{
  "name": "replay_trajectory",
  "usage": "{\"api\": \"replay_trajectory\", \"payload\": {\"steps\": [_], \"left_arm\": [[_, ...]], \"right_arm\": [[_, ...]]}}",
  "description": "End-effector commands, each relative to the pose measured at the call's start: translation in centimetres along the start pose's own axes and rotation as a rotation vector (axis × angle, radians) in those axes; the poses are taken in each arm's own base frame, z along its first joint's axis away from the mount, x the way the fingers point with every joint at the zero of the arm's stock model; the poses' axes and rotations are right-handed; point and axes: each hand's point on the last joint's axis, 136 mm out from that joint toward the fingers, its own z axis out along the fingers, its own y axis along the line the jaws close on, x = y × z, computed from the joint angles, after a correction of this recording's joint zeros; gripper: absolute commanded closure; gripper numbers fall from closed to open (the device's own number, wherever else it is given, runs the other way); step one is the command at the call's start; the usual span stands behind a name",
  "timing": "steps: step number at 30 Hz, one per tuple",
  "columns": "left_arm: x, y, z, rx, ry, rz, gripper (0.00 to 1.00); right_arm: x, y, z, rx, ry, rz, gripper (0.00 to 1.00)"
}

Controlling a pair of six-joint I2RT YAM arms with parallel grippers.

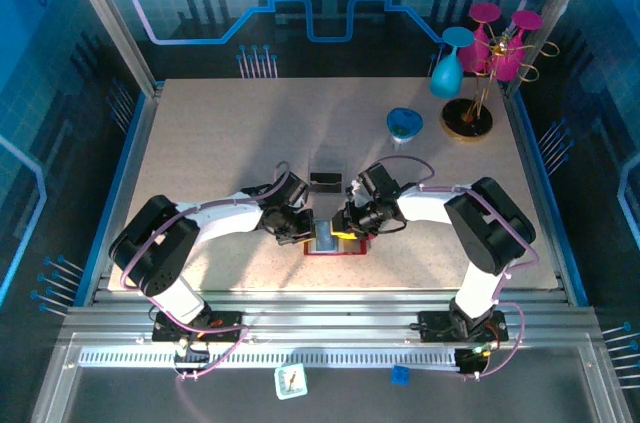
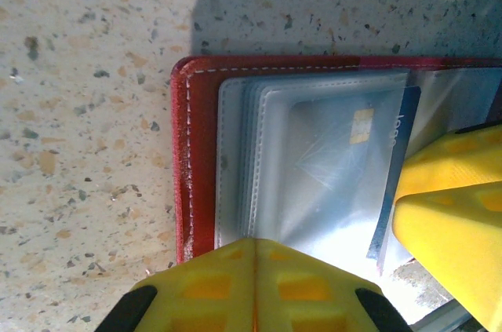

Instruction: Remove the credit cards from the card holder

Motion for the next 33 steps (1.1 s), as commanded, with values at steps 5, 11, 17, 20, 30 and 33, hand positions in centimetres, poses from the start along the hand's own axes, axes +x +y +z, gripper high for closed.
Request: {"api": "replay_trajectory", "payload": {"steps": [5,11,17,20,30,33], "left_arm": [[0.4,0.6,0.5,-0.037,0.021,0.013,0.93],[0.4,0.6,0.5,-0.037,0.02,0.013,0.93],[0.4,0.5,0.4,-0.037,0.02,0.014,0.93],[0.4,0.6,0.4,-0.038,0.022,0.015,0.93],[0.4,0.6,0.4,-0.042,0.022,0.013,0.93],[0.4,0.6,0.4,-0.045,0.021,0.012,0.93]], "right_arm": [[0.4,-0.8,0.3,-0.011,0.014,0.029,0.77],[0.3,-0.7,0.1,-0.012,0.006,0.026,0.8],[0.3,-0.5,-0.2,-0.01,-0.002,0.017,0.84],[0.2,-0.4,-0.4,-0.009,-0.007,0.014,0.86],[0.1,-0.4,-1.0,-0.002,-0.022,0.006,0.9],[0.1,-0.6,-1.4,0.004,-0.027,0.006,0.91]]}}
